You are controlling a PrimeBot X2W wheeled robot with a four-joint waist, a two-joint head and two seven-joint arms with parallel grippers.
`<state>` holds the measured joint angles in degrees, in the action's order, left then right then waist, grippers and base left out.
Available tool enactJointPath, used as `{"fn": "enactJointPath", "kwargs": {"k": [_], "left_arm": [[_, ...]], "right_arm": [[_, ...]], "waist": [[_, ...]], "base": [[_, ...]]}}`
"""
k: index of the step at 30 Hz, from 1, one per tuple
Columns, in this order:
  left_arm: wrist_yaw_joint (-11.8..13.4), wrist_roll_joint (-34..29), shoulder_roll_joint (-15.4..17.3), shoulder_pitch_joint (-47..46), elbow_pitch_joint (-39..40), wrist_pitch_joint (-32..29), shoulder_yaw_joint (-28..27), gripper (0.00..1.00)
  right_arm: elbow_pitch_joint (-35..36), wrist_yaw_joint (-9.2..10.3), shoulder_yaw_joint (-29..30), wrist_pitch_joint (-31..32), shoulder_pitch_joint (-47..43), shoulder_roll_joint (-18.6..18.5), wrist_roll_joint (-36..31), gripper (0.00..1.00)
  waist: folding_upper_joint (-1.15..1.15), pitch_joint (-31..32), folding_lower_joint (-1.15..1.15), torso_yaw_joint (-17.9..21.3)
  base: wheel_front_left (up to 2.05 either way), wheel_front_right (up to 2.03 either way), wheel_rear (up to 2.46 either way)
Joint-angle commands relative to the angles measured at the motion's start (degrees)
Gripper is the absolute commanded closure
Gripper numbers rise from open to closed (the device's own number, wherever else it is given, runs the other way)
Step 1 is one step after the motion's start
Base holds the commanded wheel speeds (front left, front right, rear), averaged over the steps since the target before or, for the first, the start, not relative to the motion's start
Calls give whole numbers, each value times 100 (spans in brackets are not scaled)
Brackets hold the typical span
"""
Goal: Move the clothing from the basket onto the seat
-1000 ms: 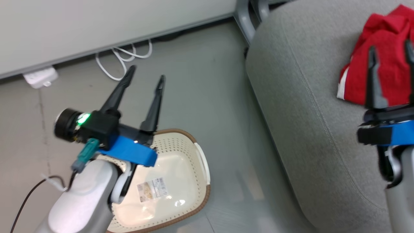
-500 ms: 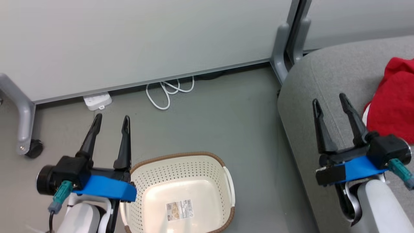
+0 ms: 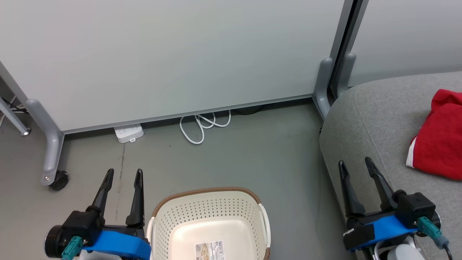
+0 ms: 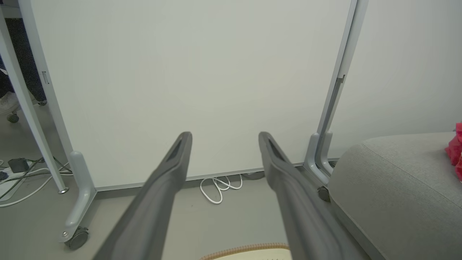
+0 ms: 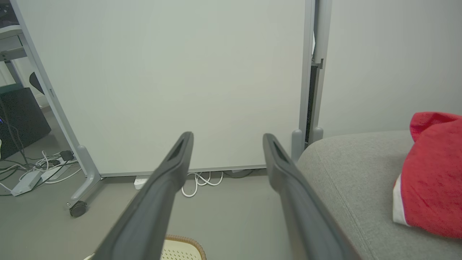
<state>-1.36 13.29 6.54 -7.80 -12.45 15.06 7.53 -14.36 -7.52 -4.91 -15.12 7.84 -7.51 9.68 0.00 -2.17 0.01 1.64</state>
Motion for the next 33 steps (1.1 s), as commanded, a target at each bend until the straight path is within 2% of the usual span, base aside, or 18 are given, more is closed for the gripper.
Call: {"fn": "enactJointPath", "kwargs": {"k": [1, 10, 28, 29, 33], "left_arm": [[-78, -90, -31, 126, -44, 16, -108, 0], [-312, -307, -238, 318, -163, 16, -426, 0], [-456, -481, -354, 351, -269, 16, -653, 0], [-435, -447, -363, 296, -296, -1, -617, 100], [-437, -359, -391, 359, -496, -68, -626, 100]], "right_arm": [[-25, 6, 13, -4, -168, 70, 34, 0], [-94, 6, 42, -4, -418, 191, 60, 0], [-196, 6, 40, -3, -454, 215, 73, 0], [-199, 0, 43, 0, -398, 194, 43, 100], [-367, 0, 50, 27, -469, 198, 119, 100]], "waist": [[0, 66, -1, -25], [0, 174, -1, -84], [0, 212, -1, -138], [0, 212, -1, -138], [0, 212, -2, -139]], "base": [[0, 0, 0], [0, 0, 0], [0, 0, 0], [0, 0, 0], [0, 0, 0]]}}
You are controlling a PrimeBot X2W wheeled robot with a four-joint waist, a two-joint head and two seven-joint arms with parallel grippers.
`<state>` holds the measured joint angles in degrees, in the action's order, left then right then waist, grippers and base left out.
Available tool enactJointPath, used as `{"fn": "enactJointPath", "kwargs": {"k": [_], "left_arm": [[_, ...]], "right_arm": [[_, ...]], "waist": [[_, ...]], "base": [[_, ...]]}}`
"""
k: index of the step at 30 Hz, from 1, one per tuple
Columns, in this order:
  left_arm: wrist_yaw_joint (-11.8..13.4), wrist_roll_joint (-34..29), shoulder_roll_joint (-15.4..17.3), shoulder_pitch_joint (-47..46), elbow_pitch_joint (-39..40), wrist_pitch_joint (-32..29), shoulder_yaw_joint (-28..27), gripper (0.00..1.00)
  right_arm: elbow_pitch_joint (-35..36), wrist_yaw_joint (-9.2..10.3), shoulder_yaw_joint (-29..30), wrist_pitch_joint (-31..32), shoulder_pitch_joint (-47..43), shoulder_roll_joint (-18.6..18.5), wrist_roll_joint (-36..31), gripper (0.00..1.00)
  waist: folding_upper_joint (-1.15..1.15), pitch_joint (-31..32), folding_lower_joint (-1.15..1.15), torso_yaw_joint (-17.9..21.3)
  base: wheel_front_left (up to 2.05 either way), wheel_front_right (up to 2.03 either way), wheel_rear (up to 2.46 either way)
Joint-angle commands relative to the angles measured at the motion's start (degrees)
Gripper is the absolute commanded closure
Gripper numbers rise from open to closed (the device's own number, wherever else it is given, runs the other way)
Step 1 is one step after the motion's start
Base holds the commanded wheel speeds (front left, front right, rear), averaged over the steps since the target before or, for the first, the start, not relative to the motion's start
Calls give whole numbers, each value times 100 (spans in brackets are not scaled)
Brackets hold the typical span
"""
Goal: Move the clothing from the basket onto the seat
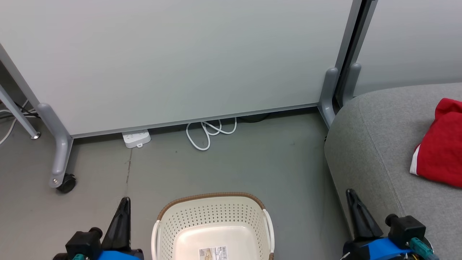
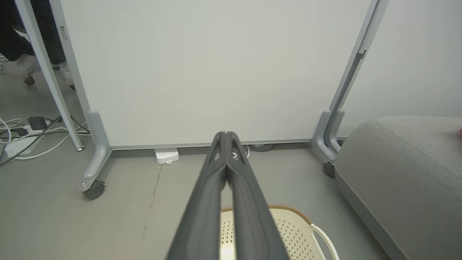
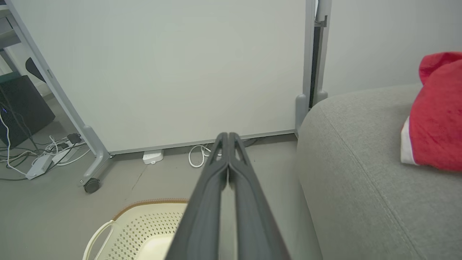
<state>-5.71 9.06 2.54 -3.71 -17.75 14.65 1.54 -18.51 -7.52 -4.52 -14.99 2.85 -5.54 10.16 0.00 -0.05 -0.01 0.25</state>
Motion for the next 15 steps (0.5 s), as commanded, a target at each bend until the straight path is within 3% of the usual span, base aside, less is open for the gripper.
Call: {"fn": "enactJointPath", "kwargs": {"k": [1, 15], "left_arm": [[-4, 175, 10, -73, 18, -73, -58, 100], [-39, 1711, 16, -100, 106, -450, -190, 100]], "right_arm": [[51, 0, 29, 45, 37, 5, 188, 100], [136, 1, 235, 444, 101, 55, 1696, 100]], "waist": [[0, 0, 0, 0], [0, -1, 0, -3]], "base": [[0, 0, 0], [0, 0, 0]]}}
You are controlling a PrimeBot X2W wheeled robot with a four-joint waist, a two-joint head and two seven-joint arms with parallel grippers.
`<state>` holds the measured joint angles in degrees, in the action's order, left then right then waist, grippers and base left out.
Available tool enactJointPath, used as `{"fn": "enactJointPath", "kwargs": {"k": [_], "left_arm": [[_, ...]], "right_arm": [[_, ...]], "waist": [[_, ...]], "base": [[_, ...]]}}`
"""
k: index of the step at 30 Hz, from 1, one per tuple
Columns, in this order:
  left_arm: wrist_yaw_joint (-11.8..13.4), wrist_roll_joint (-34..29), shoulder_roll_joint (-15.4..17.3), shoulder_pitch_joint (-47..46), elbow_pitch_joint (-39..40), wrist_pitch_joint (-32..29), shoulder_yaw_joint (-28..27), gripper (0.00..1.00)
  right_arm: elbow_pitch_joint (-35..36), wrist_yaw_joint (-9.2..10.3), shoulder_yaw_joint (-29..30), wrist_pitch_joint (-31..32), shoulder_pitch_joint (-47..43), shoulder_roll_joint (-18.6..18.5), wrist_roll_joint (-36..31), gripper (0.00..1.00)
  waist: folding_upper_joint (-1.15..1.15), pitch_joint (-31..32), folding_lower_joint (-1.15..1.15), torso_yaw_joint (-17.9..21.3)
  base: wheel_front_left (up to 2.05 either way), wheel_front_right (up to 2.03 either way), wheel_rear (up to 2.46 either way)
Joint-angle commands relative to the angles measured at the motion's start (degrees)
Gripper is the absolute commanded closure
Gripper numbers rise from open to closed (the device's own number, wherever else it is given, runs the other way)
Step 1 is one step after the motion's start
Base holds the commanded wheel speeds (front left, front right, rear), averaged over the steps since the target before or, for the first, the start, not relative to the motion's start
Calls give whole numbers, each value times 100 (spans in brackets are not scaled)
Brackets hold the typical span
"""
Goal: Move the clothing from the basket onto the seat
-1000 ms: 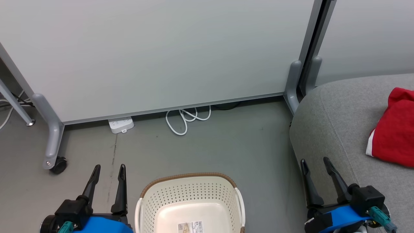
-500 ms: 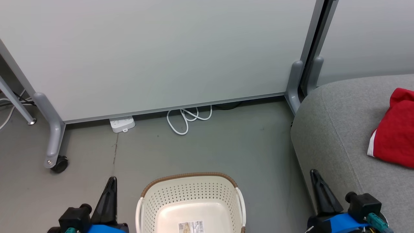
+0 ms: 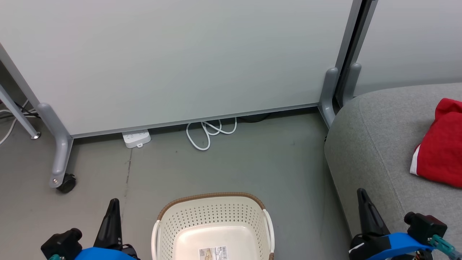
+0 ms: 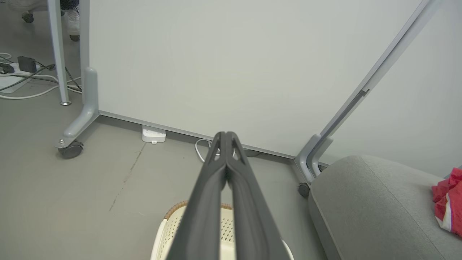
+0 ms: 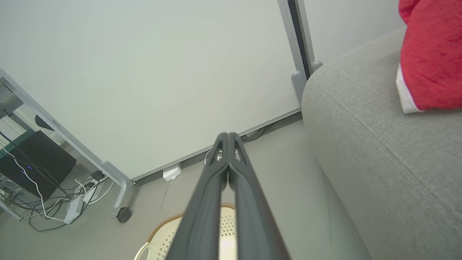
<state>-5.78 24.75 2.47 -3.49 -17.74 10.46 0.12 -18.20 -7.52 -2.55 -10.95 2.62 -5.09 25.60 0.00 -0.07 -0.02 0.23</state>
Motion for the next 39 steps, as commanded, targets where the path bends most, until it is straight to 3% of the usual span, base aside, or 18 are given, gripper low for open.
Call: {"fn": "enactJointPath", "kwargs": {"k": [1, 39], "left_arm": [[-34, 242, 24, -124, 112, -54, -55, 100], [-104, 3313, 40, -219, 252, -830, -343, 100]], "right_arm": [[111, 1, 52, 64, 128, 13, 249, 100], [271, 2, 461, 863, 266, 114, 3277, 100]], "waist": [[0, 0, 1, 0], [0, -4, 1, -8]], "base": [[0, 0, 0], [0, 0, 0]]}}
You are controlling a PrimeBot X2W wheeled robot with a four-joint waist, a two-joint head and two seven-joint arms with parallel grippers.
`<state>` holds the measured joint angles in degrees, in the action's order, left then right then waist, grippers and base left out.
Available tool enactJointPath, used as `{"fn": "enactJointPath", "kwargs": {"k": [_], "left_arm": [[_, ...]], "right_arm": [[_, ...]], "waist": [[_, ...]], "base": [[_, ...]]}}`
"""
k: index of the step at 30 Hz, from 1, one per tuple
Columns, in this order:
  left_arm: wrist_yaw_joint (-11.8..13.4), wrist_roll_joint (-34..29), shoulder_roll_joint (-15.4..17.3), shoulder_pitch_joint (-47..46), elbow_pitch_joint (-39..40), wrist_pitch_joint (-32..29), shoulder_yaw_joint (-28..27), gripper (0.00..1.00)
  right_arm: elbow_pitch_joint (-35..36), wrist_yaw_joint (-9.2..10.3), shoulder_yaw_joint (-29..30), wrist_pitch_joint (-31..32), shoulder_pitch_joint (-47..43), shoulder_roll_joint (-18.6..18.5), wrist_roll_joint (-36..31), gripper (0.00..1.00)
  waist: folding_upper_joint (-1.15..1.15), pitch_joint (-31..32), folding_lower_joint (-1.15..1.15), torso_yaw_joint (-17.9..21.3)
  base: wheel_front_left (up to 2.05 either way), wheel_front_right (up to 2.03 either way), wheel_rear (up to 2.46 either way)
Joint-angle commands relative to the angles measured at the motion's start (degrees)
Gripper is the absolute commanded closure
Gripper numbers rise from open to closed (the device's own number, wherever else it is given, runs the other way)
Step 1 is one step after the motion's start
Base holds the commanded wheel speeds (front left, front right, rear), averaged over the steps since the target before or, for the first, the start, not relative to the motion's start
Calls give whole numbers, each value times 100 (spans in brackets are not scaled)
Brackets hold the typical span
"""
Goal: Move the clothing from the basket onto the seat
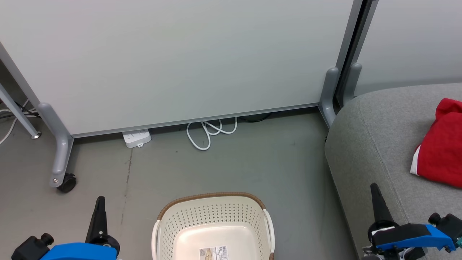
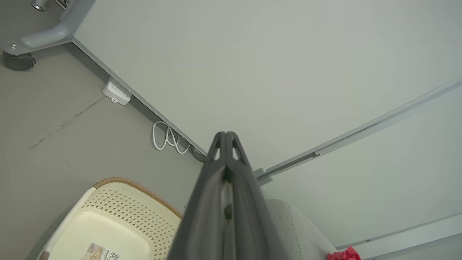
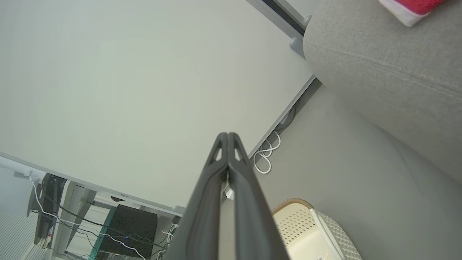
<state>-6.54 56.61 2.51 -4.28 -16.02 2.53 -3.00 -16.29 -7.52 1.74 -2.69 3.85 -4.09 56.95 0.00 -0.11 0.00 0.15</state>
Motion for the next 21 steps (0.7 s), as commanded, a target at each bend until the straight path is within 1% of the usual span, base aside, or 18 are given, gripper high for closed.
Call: {"fn": "enactJointPath", "kwargs": {"k": [1, 21], "left_arm": [[-28, 127, 36, -141, 81, -37, -31, 100], [-60, 1334, 43, -180, 129, -347, -156, 100]], "right_arm": [[80, 2, 32, 37, 144, 14, 143, 100], [140, 3, 196, 353, 195, 55, 1329, 100]], "waist": [[0, 0, 0, 0], [0, -2, 0, -4]], "base": [[0, 0, 0], [0, 0, 0]]}}
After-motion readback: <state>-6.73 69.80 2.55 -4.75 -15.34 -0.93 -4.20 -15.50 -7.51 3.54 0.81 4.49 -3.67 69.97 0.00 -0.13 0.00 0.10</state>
